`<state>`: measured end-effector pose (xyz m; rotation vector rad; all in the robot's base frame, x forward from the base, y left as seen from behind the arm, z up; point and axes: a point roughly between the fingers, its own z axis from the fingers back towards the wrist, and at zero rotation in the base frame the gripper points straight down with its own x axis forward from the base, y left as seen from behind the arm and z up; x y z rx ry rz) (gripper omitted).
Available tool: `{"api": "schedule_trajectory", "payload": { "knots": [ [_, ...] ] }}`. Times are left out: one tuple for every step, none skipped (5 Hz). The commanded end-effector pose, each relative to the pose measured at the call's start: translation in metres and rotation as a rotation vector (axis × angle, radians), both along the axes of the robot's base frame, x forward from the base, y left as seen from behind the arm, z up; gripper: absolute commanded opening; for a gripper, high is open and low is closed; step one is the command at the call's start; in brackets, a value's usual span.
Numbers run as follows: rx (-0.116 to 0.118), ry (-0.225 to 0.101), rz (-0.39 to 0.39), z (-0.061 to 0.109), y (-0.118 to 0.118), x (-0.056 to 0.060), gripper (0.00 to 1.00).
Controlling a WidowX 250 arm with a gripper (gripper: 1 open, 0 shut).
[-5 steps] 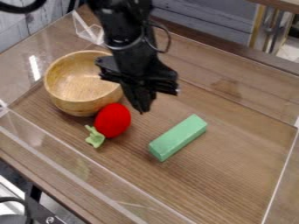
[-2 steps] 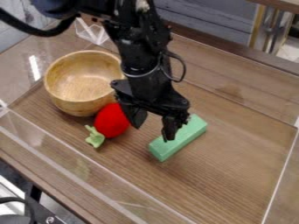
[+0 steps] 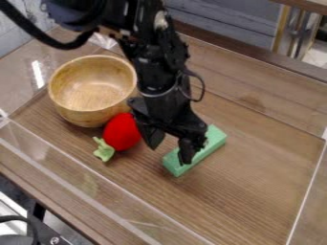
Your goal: Put the green stick in the brown bowl
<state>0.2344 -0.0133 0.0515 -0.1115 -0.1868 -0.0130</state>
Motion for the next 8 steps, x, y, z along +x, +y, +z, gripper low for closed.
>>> {"api": "schedule_trajectory", "payload": {
  "knots": [
    [0.001,-0.020,-0.048,-0.006,-0.003,0.003,1.00],
    [0.003,-0.014,-0.097,-0.014,-0.010,0.005,1.00],
    [0.004,-0.011,-0.141,-0.019,-0.016,0.007,1.00],
    [0.005,-0.013,-0.103,-0.016,-0.016,0.016,0.00],
    [0.000,-0.020,-0.082,-0.009,-0.017,0.023,0.00],
    [-0.008,-0.026,-0.187,-0.008,-0.015,0.013,0.00],
    [-0.013,-0.036,-0.276,-0.006,-0.011,0.006,0.00],
    [-0.015,-0.040,-0.350,-0.006,-0.007,-0.001,0.00]
  ]
}}
